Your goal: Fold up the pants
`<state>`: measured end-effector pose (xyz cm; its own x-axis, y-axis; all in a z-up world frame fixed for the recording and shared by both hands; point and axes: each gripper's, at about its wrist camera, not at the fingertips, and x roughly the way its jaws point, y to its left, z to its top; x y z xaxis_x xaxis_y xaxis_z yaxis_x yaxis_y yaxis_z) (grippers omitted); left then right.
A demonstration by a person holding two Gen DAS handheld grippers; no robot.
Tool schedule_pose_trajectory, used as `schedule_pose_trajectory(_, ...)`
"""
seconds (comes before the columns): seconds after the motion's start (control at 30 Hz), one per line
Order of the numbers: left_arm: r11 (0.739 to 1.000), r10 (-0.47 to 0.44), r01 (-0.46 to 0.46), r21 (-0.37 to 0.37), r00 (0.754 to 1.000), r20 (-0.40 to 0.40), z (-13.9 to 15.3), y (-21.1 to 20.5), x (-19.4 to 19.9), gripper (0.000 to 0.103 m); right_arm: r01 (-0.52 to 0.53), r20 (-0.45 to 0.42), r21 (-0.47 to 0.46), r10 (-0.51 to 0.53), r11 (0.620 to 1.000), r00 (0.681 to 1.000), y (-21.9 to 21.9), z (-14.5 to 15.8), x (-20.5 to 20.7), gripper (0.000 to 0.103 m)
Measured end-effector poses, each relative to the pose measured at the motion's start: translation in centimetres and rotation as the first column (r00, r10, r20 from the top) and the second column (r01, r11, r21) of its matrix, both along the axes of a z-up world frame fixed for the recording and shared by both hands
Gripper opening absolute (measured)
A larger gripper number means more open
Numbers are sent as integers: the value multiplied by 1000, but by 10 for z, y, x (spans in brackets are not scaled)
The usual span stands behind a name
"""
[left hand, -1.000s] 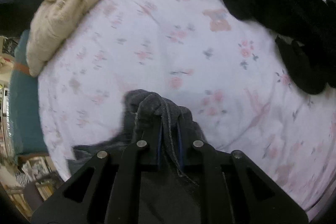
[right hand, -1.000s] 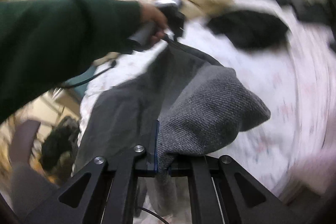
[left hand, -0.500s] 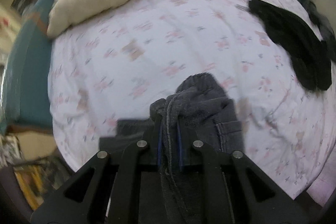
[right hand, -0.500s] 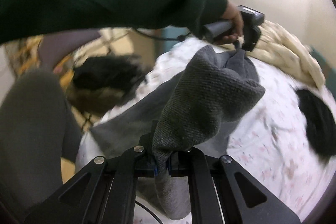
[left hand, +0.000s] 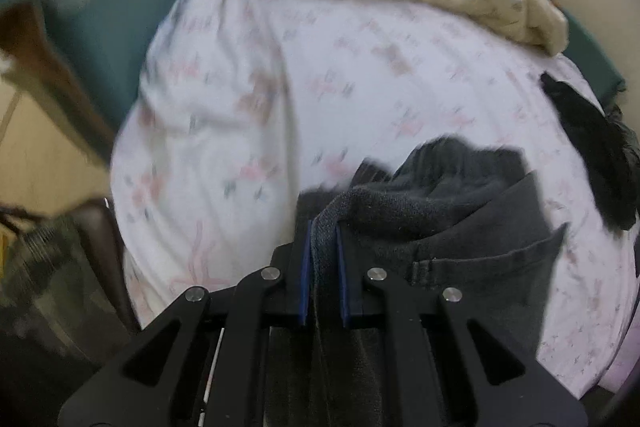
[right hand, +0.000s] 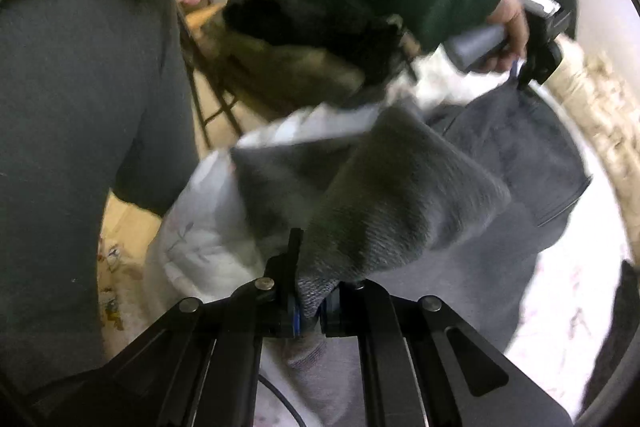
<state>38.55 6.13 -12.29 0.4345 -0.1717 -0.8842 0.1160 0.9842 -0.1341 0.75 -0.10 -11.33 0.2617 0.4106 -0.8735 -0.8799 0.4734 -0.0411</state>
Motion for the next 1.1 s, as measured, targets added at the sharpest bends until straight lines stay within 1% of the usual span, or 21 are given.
schedule_pose_trajectory(0.07, 999, 48, -49, -6, 997, -64, -18, 9, 2, 18, 4, -17, -32, -5, 999, 1000, 5, -14, 0, 6)
schedule_pose_trajectory(0.1, 998, 67, -67, 1, 994, -84, -23, 12, 2, 32, 12, -24, -54, -13, 998, 1000, 10, -21, 0, 10)
schedule_pose_trajectory(0.13, 995, 97, -96, 17, 991, -92, -24, 16, 1, 50, 9, -23, -65, -11, 998, 1000, 11, -23, -3, 11)
schedule_pose_trajectory(0.2, 990, 138, -138, 7, 988, -67, -18, 24, -6, 60, -25, 33, -93, 28, 995, 999, 15, -21, -15, 16)
schedule_pose_trajectory(0.23, 990, 140, -140, -11, 989, -52, -12, 29, -11, 61, -50, 64, -105, 56, 993, 996, 17, -21, -22, 19)
schedule_pose_trajectory(0.27, 990, 138, -138, -13, 990, -43, -5, 32, -15, 61, -66, 77, -106, 74, 992, 994, 16, -18, -28, 23)
schedule_pose_trajectory(0.3, 991, 136, -136, 0, 990, -33, 2, 33, -20, 62, -82, 80, -97, 90, 992, 993, 16, -15, -34, 23)
schedule_pose_trajectory(0.4, 991, 125, -125, 44, 992, 2, 24, 34, -37, 62, -88, 60, -47, 91, 995, 994, 12, -3, -45, 23)
schedule_pose_trajectory(0.47, 993, 108, -109, 52, 994, 19, 41, 33, -59, 62, -90, 70, 3, 89, 996, 994, 5, 13, -54, 22)
schedule_pose_trajectory(0.53, 995, 71, -72, 62, 997, 20, 53, 27, -82, 62, -78, 81, 44, 75, 996, 994, -3, 24, -59, 22)
schedule_pose_trajectory(0.63, 993, 15, -15, 118, 1000, 3, 61, 8, -132, 64, -12, 61, 111, 5, 994, 998, -25, 39, -56, 22)
schedule_pose_trajectory(0.7, 993, -7, 7, 122, 1000, 1, 63, -1, -165, 64, 78, 16, 165, -82, 983, 996, -52, 51, -42, 22)
schedule_pose_trajectory(0.73, 995, 6, -8, 100, 1000, 17, 64, -2, -187, 65, 120, -5, 184, -121, 976, 993, -63, 55, -34, 22)
schedule_pose_trajectory(0.8, 998, 11, -13, 59, 1000, 18, 61, -6, -218, 65, 232, -63, 229, -224, 945, 973, -93, 60, -16, 22)
schedule_pose_trajectory(0.87, 999, 21, -21, 33, 1000, -15, 54, -11, -240, 65, 349, -117, 263, -329, 899, 937, -123, 61, 3, 23)
schedule_pose_trajectory(0.9, 1000, 22, -22, 15, 999, -36, 51, -13, -249, 65, 413, -147, 273, -386, 869, 911, -138, 60, 13, 25)
schedule_pose_trajectory(0.93, 999, 30, -31, -19, 998, -58, 47, -14, -260, 65, 468, -180, 282, -432, 838, 883, -152, 58, 20, 25)
schedule_pose_trajectory(0.97, 998, 47, -49, -36, 997, -60, 47, -15, -267, 65, 514, -216, 294, -468, 806, 857, -166, 57, 26, 25)
schedule_pose_trajectory(1.03, 993, 92, -95, -64, 995, -49, 51, -18, -284, 65, 611, -297, 319, -536, 725, 791, -193, 48, 40, 25)
schedule_pose_trajectory(1.07, 988, 105, -109, -105, 994, -41, 55, -19, -290, 65, 659, -341, 328, -566, 677, 751, -207, 43, 46, 25)
schedule_pose_trajectory(1.1, 983, 103, -107, -147, 994, -34, 58, -24, -296, 65, 689, -372, 335, -581, 643, 724, -216, 38, 50, 25)
